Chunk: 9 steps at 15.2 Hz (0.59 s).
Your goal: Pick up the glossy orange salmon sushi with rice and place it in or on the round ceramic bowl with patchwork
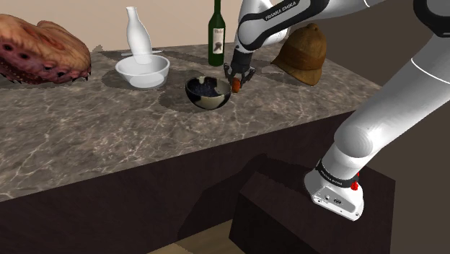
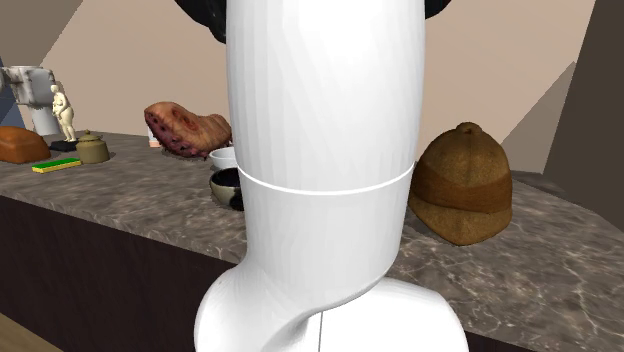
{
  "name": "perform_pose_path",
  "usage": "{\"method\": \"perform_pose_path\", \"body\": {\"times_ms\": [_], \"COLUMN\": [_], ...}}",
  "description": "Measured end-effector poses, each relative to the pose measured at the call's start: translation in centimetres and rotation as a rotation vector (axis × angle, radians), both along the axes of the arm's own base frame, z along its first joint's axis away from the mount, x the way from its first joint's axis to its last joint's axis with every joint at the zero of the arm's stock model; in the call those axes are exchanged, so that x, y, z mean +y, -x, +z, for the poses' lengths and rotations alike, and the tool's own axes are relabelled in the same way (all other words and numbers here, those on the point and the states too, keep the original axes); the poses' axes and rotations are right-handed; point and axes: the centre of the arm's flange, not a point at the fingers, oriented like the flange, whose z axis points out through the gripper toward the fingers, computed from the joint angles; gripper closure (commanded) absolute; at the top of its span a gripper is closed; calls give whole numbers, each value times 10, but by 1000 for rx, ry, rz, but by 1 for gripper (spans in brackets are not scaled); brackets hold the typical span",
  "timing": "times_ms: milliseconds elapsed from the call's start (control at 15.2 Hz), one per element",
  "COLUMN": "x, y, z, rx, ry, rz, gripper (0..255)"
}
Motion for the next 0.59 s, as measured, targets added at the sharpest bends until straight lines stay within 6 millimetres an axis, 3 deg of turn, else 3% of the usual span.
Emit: {"method": "perform_pose_path", "body": {"times_ms": [594], "x": [0], "y": [1], "z": [41], "rx": [0], "ry": [0], "rz": [0], "gripper": [255]}}
